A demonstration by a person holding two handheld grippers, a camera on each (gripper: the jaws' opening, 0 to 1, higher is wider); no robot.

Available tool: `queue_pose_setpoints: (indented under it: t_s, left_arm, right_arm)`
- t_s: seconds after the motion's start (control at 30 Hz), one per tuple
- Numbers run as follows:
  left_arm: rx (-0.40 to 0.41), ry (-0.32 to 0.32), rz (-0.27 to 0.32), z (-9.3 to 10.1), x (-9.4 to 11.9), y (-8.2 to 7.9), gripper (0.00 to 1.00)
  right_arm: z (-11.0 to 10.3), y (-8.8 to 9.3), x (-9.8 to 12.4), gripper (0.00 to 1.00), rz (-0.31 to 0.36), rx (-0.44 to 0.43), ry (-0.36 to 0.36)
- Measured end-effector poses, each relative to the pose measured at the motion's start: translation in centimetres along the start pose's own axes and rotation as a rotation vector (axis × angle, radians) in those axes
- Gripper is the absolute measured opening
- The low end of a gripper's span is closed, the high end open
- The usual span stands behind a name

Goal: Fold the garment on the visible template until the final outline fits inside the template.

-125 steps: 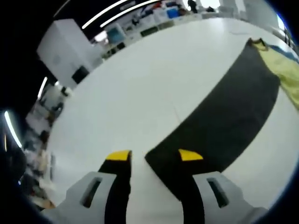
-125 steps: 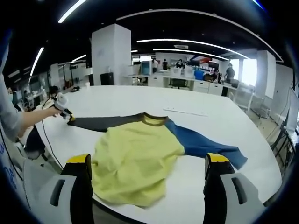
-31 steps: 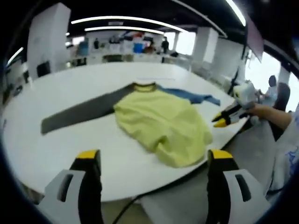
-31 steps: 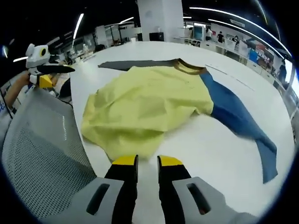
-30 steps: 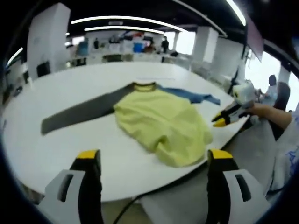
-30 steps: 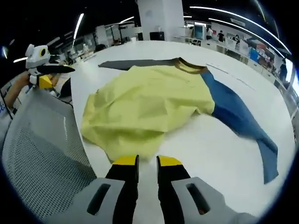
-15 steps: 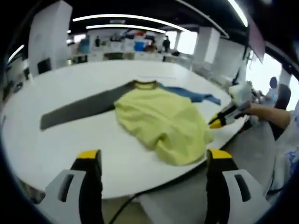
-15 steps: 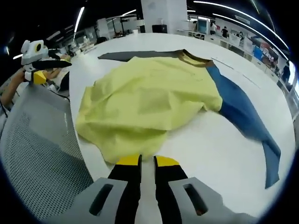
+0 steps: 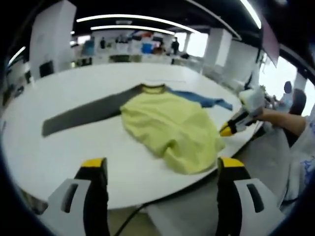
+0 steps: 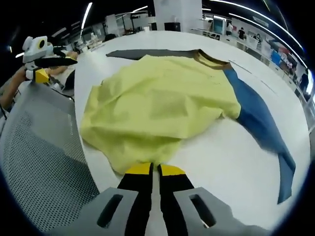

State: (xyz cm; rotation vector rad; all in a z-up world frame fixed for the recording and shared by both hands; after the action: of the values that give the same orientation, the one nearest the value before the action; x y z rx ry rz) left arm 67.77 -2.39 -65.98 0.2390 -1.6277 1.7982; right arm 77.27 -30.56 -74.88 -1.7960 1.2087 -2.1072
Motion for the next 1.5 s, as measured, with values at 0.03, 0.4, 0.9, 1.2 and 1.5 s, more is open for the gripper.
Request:
queue_pose_setpoints:
  t_s: [0.03,0.4,0.9,1.2,1.5]
  left_arm:
    - [0.001,0.0,0.001,0.0,0.0,0.0,0.88]
    - [-0.015,0.016,-0.018,0.2,-0.1,0.1,0.81]
    - [-0.153,0.131,-0.099,2.1,-2.1,-0.7,0.46]
    - [-0.253,0.198,-0.177,3.9,-4.9,-0.5,0.38]
    - [-0.319,0.257,-0.231,5.3,-7.6,-0.5,0.33]
  right_arm:
    - [0.0,0.0,0.1,0.03,-0.002,0.002,0.001]
    - [0.2,-2.1,3.9,0.02,0.087,0.0,0.056]
    - [0.6,-8.0,10.3,0.01,0.288,0.058,0.167]
    - [0.8,-12.9,13.3,0.01,0.45,0.08,0.211]
    - [2.0,-16.1,14.2,0.01,0.515,0.1,0.245]
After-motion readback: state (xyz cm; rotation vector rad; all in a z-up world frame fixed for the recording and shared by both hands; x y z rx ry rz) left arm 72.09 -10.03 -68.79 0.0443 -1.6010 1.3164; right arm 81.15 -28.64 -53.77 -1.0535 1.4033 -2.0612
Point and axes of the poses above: the point that each gripper's makers call its tool centre point, and the gripper's own axes: x roughly backward along the fingers, z roughly to its right, y roughly out of its underside, the point moved 4 cm from there along x, roughly backward along the fingers, and after that the axes turned 2 degrees about x, right-handed, at the moved point
